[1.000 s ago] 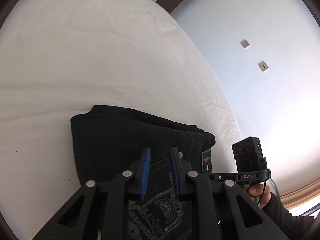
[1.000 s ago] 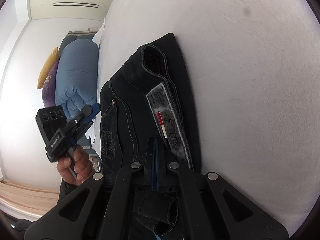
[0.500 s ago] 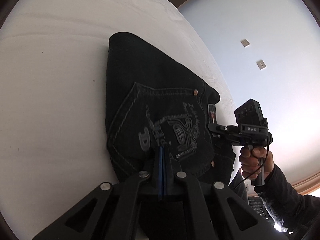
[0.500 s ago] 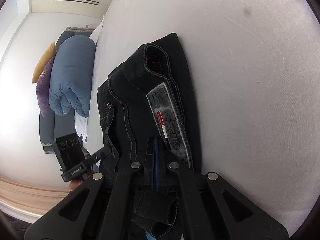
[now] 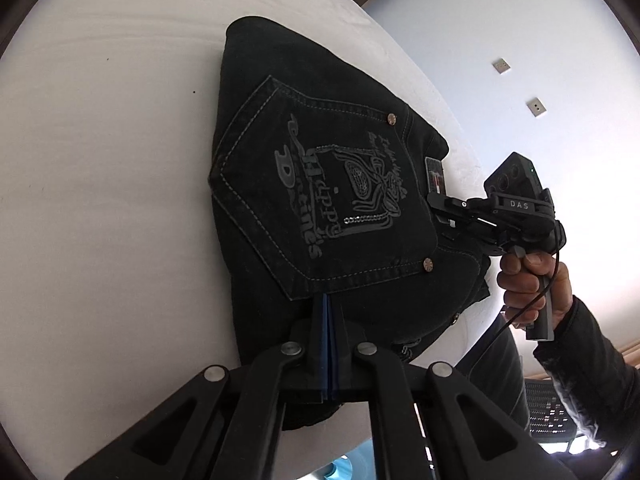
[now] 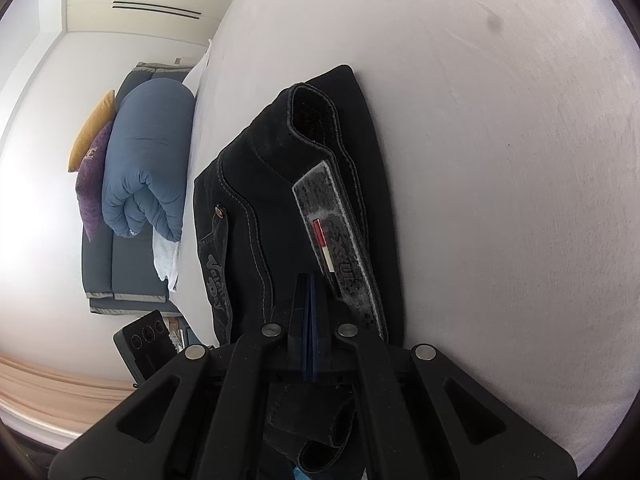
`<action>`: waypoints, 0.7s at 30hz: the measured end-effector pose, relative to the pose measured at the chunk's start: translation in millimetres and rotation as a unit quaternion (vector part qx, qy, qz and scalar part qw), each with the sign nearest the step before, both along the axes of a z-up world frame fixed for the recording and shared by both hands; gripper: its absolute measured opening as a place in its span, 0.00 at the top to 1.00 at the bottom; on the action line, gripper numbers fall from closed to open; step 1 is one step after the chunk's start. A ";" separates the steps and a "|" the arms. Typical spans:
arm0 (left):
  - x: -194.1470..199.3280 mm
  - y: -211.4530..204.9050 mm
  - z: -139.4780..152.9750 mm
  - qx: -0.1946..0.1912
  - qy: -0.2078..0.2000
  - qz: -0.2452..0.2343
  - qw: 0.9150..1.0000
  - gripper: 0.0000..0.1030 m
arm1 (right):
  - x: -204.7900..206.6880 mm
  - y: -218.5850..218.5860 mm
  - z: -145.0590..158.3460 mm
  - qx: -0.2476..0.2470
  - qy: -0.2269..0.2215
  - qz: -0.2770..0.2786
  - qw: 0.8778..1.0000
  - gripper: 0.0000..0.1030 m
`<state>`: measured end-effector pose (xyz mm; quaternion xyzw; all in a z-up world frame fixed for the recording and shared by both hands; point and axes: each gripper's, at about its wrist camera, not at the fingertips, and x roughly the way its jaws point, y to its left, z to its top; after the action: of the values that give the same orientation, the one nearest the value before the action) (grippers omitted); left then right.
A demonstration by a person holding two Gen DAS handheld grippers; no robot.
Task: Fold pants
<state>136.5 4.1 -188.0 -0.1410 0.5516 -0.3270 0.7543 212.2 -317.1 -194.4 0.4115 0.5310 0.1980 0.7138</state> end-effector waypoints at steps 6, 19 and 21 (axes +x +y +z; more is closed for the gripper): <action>-5.0 -3.5 26.5 0.023 -0.031 0.002 0.999 0.87 | -11.4 4.6 21.2 -0.034 -0.038 0.011 0.999 0.93; 57.9 3.5 31.9 0.113 -0.008 0.035 0.993 0.25 | -32.2 -37.3 37.5 -0.036 -0.009 -0.032 0.999 0.36; 58.5 -3.1 24.9 0.122 0.001 0.034 0.992 0.25 | -25.2 -33.9 35.7 -0.034 -0.006 -0.019 0.999 0.39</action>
<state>195.0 1.0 -163.0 -0.0668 0.5830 -0.2311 0.7761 187.1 -351.1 -158.7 0.3957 0.5253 0.1681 0.7343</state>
